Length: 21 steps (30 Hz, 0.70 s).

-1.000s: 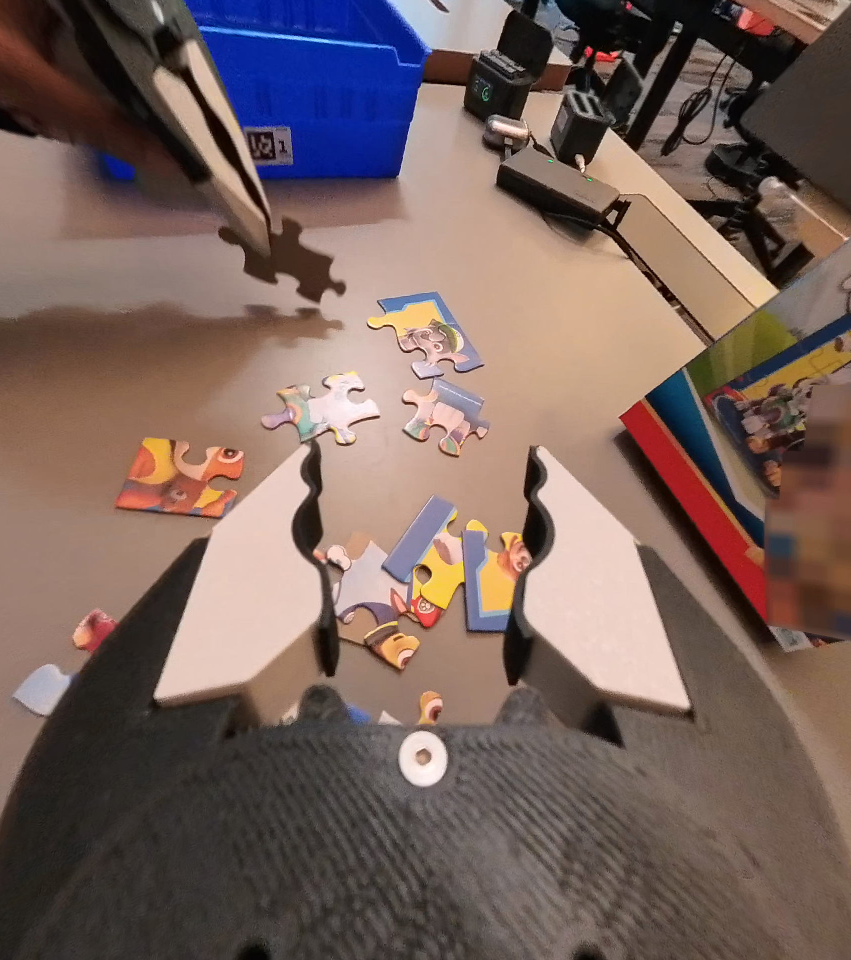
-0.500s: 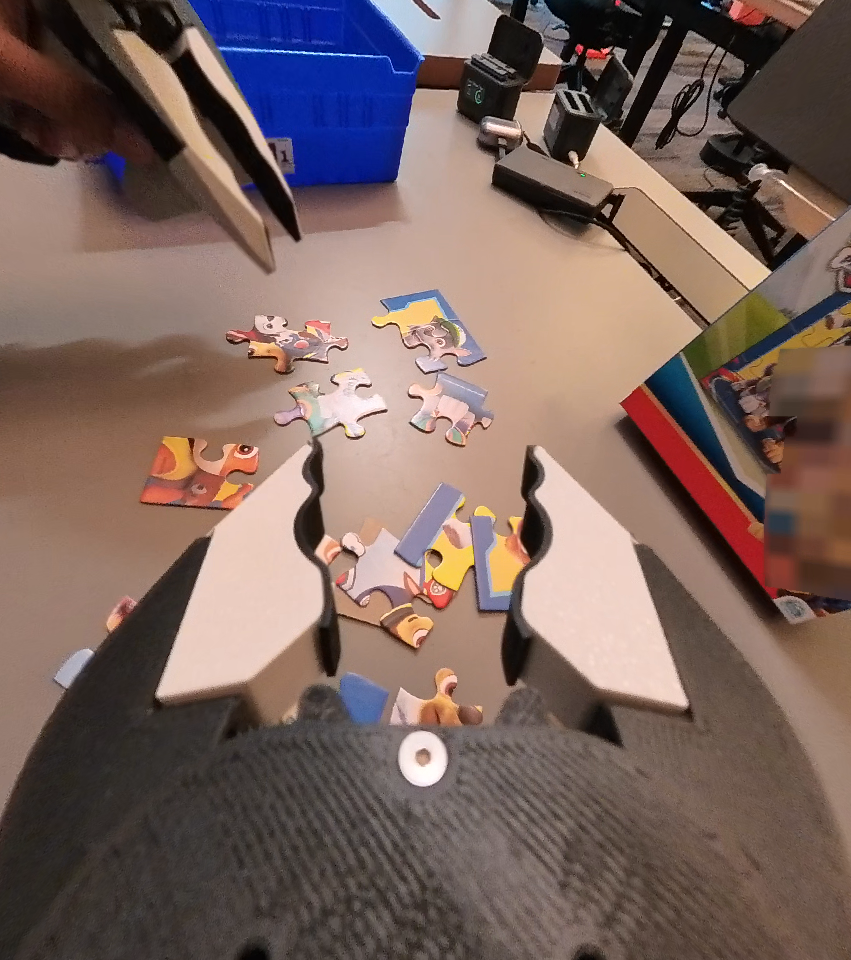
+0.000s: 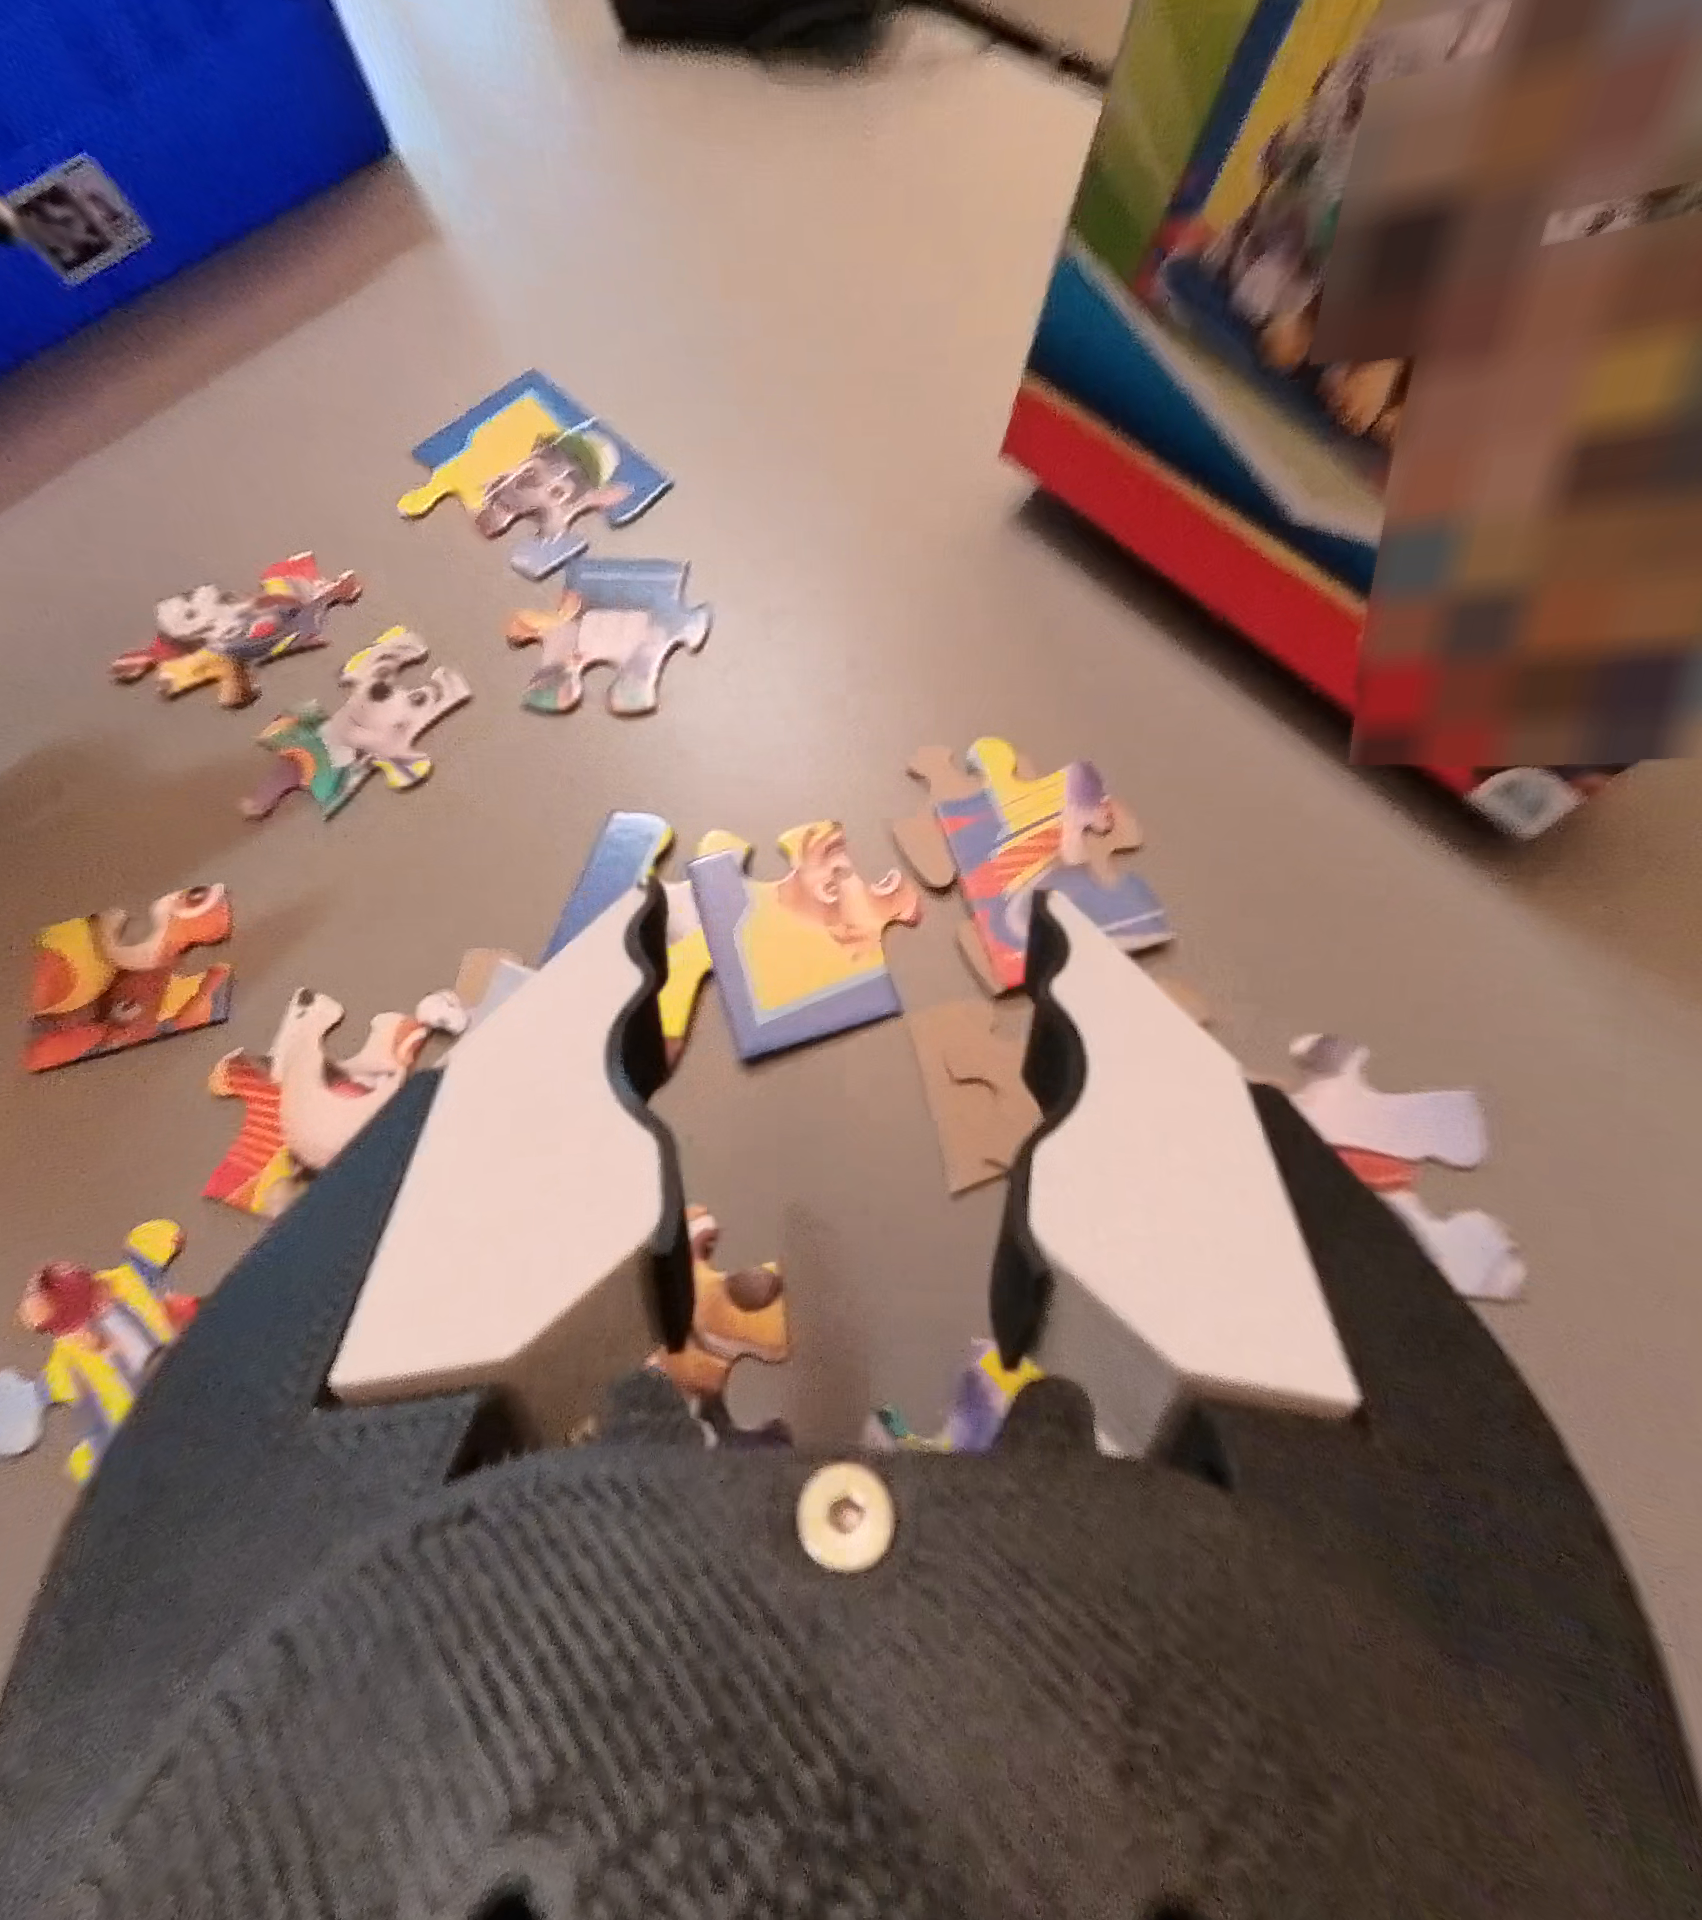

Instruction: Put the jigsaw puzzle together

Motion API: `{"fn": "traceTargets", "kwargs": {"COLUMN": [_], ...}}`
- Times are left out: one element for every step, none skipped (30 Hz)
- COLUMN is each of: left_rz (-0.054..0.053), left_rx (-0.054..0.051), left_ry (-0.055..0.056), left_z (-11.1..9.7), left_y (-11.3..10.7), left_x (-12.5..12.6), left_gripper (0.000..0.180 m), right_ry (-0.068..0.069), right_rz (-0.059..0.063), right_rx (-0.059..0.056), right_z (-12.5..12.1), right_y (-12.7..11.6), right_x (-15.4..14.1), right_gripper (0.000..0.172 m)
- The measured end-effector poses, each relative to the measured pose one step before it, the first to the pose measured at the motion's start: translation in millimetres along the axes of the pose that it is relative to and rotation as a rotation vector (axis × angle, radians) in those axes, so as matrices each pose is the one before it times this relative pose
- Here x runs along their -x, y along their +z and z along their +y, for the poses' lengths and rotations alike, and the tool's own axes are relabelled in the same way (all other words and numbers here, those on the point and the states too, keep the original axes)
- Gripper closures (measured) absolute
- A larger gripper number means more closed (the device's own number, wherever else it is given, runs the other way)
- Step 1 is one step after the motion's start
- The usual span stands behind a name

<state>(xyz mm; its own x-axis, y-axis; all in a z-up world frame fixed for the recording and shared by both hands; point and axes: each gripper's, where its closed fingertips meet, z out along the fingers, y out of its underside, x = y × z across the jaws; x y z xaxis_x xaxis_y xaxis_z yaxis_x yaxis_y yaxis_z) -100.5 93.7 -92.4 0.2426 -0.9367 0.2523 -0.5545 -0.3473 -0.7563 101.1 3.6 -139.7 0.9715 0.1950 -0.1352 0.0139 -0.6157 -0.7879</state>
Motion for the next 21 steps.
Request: {"fn": "traceTargets", "kwargs": {"left_rz": [-0.0011,0.0029,0.0052,0.0052,0.006,0.0058,0.0039,0.0012,0.0003,0.0017,0.0021,0.0006,0.0012,0.0019,0.001,0.0001,0.0007,0.0019,0.0027,0.003,0.0036], "left_rx": [0.0033,0.0014,0.0005,-0.0001,0.0002,0.0016,0.0032,0.0044,0.0047,0.0028,0.0017,0.0022,0.002,0.0009,0.0,-0.0008,-0.0015,-0.002,-0.0024,-0.0025,-0.0027], "left_ry": [0.0043,0.0036,0.0025,0.0003,-0.0012,-0.0012,-0.0001,0.0007,0.0012,0.0025,0.0028,0.0014,0.0011,0.0017,0.0016,0.0006,-0.0003,-0.0012,-0.0024,-0.0035,-0.0033], "left_z": [0.32,-0.07,-0.04,-0.14,0.03,0.4,0.64,0.7,0.74,0.38,0.17,0.32,0.26,0.13,0.0,0.01,-0.17,-0.06,-0.16,-0.12,-0.11], "left_y": [1.22,1.09,1.06,1.24,1.27,1.43,1.46,1.39,1.3,1.24,0.97,0.78,0.8,0.51,0.36,0.18,0.15,0.22,0.17,0.38,0.45], "left_x": [-0.62,-1.04,-1.28,-0.9,-0.86,-0.76,-0.41,-0.1,-0.16,-0.29,-0.54,-0.31,-0.31,-0.35,-0.13,0.17,0.42,0.37,0.47,0.48,0.52], "left_gripper": [0.144,0.144,0.144,0.144,0.144,0.144,0.144,0.144,0.144,0.144,0.144,0.144,0.144,0.144,0.144,0.144,0.144,0.144,0.144,0.144,0.144], "right_ry": [0.0209,0.0043,-0.0146,-0.0304,-0.0401,-0.0458,-0.0389,-0.0203,-0.0001,0.017,0.0259,0.0255,0.0203,0.0169,0.0142,0.0116,0.0058,-0.0011,-0.0037,-0.0122,-0.0195], "right_rz": [-0.0468,-0.0343,-0.0149,0.0094,0.041,0.0544,0.0472,0.0316,0.0101,-0.0094,-0.0188,-0.0211,-0.0217,-0.0211,-0.0209,-0.0183,-0.0108,-0.0048,0.0005,0.0096,0.0124], "right_rx": [0.0198,0.0194,0.0215,0.0283,0.0369,0.0333,0.0169,0.0048,-0.0006,-0.0037,-0.0021,0.0052,0.0112,0.0138,0.0139,0.0093,-0.0021,-0.0105,0.003,0.0064,0.0088], "right_z": [5.17,4.79,4.58,4.82,4.69,2.97,0.05,-1.74,-2.36,-2.62,-1.92,-0.5,0.59,1.39,1.67,1.17,-0.37,-1.72,0.13,0.62,1.29], "right_y": [4.91,5.07,5.08,4.75,3.53,1.86,0.81,0.47,1.03,1.84,2.62,3.15,3.47,3.67,3.49,2.99,1.78,0.36,0.59,0.19,0.01], "right_x": [5.62,5.14,2.93,-0.55,-5.79,-8.88,-9.06,-8.36,-6.65,-5.01,-4.2,-3.98,-3.58,-3.07,-2.28,-1.46,-1.22,-0.37,-0.27,-0.64,-0.25], "right_gripper": [0.104,0.104,0.104,0.104,0.102,0.101,0.101,0.102,0.104,0.105,0.105,0.105,0.102,0.099,0.097,0.096,0.098,0.104,0.107,0.111,0.121]}}
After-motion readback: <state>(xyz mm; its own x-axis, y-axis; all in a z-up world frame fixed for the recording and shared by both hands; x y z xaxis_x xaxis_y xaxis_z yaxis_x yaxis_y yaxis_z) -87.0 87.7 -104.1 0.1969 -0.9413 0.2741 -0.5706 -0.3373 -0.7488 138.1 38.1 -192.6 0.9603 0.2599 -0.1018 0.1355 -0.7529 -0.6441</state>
